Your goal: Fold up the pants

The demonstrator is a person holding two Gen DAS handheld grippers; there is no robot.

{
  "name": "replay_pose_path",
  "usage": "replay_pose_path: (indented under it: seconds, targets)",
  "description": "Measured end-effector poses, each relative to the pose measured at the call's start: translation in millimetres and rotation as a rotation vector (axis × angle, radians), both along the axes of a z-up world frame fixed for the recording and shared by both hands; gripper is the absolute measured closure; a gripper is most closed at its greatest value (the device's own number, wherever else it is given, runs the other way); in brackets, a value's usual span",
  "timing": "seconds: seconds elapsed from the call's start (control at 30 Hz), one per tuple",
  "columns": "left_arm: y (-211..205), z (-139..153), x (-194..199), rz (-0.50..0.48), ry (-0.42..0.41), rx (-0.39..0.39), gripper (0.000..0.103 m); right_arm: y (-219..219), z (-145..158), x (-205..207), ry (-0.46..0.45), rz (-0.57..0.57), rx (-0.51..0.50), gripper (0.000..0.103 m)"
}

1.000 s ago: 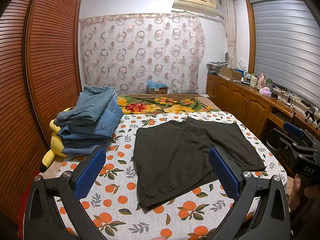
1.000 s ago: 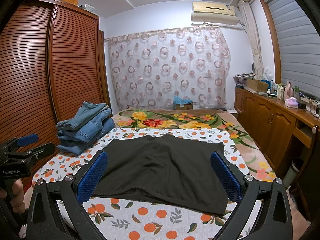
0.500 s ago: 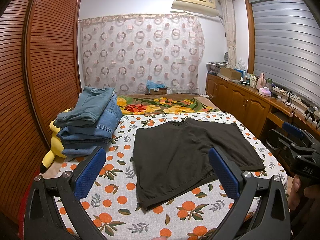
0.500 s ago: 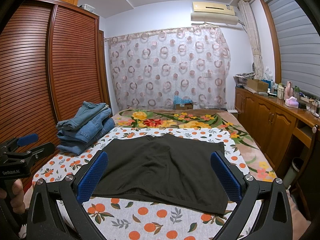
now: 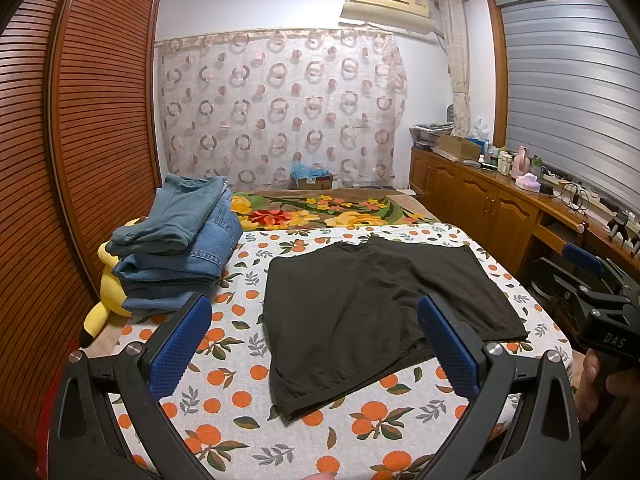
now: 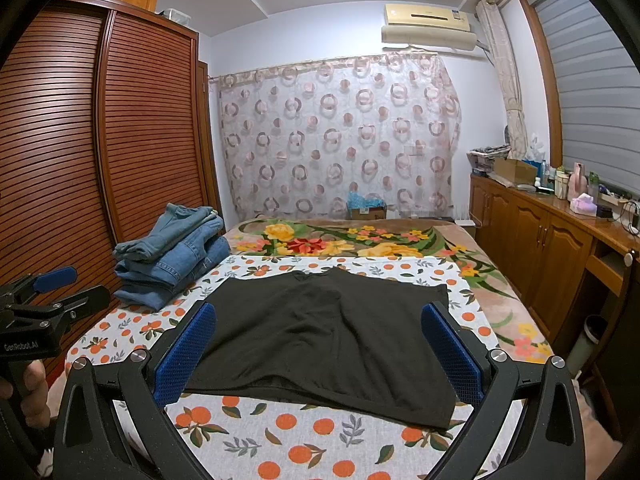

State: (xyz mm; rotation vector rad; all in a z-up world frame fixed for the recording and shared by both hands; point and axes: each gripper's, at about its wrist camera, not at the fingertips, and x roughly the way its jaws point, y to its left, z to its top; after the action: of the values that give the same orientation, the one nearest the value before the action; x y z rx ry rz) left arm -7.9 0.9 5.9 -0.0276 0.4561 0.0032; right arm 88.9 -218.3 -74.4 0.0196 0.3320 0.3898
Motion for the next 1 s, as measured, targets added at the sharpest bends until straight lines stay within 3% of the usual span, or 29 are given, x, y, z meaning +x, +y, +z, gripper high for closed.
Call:
replay_pose_path:
  seconds: [0.47,0.7,1.0]
  targets:
    - [-9.7,3.5,0.6,0.000,0.019,0.010,0.000,-1.1,-2.6,1.1,0.014,-0.005,-0.008,0.001]
    - [-10.9,-15.1,30.5,-0.041,0.098,0.013,0.000,-5.9,-7.1,14.1,0.046,-0.016,-0.021,0.001]
    - [-14.8,-17.4,55.1,-0.094,0.138,0.026,0.000,-11.2,-2.1,35.4,0.057,-0.016,-0.059,0.003]
